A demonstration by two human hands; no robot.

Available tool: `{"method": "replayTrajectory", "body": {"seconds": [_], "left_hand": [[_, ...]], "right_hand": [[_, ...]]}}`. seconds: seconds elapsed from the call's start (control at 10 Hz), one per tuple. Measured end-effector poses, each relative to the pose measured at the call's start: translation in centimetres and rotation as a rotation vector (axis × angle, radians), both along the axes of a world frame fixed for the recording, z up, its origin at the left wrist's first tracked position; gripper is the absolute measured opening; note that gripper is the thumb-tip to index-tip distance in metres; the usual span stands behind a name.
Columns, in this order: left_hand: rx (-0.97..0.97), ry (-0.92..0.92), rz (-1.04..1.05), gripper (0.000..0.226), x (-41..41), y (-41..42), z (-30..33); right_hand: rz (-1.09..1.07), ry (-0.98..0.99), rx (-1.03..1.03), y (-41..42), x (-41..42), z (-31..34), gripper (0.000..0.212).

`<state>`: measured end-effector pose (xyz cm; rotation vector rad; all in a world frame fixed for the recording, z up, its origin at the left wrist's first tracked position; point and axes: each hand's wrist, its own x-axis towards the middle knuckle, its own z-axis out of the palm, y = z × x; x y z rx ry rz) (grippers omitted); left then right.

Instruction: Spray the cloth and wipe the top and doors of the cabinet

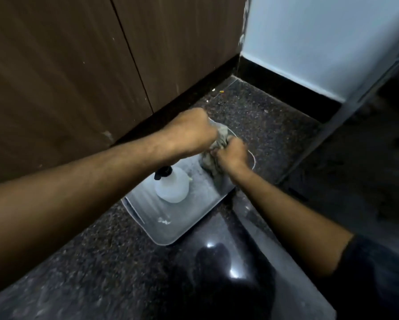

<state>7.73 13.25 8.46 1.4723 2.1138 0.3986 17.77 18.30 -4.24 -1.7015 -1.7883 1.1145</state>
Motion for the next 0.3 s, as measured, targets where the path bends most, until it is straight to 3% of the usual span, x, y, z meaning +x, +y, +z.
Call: {"method": "replayTrajectory", "body": {"seconds": [0.1,0.2,0.3], "left_hand": [[-0.028,-0.011,-0.083,0.014,-1.1,0.1,-1.8],[0.005,0.033,-0.133,0.023,-1.2,0.3,-3.4],[0.059,0.055,-0.131,0.037,-1.2,0.1,-3.5]], "right_hand": [[0.081,-0.215,-0.019,0.1,-0.3,-2.8,0.023],[0.171,-0.338,-0.052,0.8,0.0,-3.4,0.041],[0.179,-0.337,-0.073,1.1,0.6,-1.5,0.069]]}}
